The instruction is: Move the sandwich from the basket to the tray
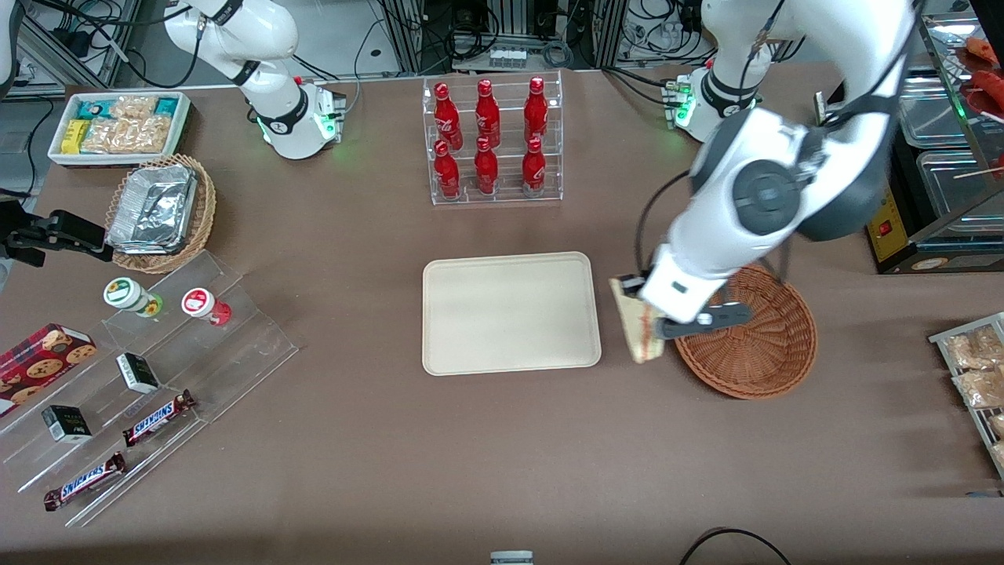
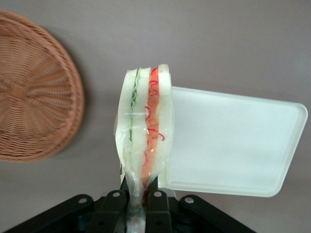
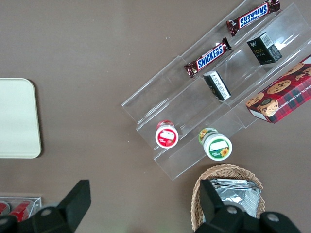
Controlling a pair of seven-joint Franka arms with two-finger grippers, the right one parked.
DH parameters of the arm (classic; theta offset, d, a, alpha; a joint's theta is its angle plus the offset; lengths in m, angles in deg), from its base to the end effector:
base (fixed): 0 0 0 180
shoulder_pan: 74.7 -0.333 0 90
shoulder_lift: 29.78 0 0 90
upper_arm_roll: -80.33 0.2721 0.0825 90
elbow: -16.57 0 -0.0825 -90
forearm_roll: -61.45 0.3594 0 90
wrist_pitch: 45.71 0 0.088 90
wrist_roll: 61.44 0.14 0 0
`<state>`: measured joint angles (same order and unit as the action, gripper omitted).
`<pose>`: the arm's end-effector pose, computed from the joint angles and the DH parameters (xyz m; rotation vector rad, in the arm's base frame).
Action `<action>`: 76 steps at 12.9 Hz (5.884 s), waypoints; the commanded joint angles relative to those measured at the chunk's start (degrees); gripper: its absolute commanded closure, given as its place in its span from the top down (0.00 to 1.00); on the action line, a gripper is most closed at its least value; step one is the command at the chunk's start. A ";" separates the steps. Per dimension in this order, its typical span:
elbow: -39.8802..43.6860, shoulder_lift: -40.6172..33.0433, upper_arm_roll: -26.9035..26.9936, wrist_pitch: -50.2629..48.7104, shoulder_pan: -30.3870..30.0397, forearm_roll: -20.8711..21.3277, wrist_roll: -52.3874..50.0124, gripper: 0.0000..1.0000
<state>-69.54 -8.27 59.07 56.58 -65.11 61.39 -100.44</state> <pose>0.5413 -0.2971 0.3921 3.0530 0.2472 -0.2041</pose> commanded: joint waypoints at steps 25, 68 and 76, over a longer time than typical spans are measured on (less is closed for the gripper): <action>8.68 21.20 0.78 12.23 20.19 9.54 -14.78 0.00; -1.08 -12.81 0.78 -17.90 -16.96 5.51 9.88 1.00; -5.12 -18.43 14.74 -18.17 -11.36 1.29 28.97 1.00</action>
<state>-71.89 -24.52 71.36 37.85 -78.45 63.39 -74.36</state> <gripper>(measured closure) 0.000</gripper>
